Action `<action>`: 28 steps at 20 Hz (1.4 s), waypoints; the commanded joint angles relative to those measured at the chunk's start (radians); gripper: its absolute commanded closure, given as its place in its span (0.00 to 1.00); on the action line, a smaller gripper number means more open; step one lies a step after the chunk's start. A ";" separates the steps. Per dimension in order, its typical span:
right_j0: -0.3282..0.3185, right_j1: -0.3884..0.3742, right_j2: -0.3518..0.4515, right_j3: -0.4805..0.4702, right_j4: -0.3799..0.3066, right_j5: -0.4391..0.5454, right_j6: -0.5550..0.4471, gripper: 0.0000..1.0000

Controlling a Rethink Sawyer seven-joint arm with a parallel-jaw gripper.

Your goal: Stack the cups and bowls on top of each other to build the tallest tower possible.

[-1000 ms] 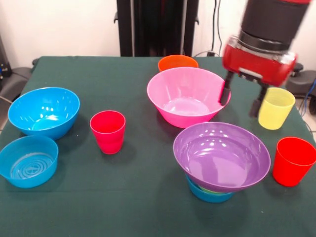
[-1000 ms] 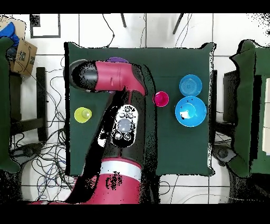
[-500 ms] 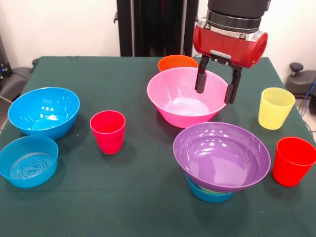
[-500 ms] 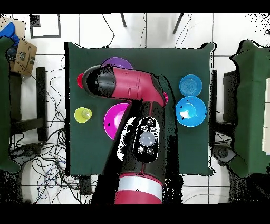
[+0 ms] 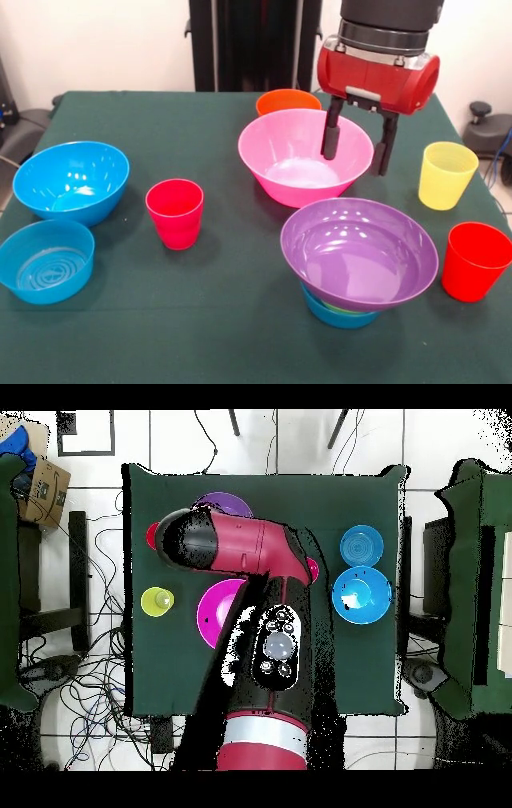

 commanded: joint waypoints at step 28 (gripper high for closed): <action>-0.078 -0.040 0.225 0.308 -0.192 -0.128 -0.040 0.00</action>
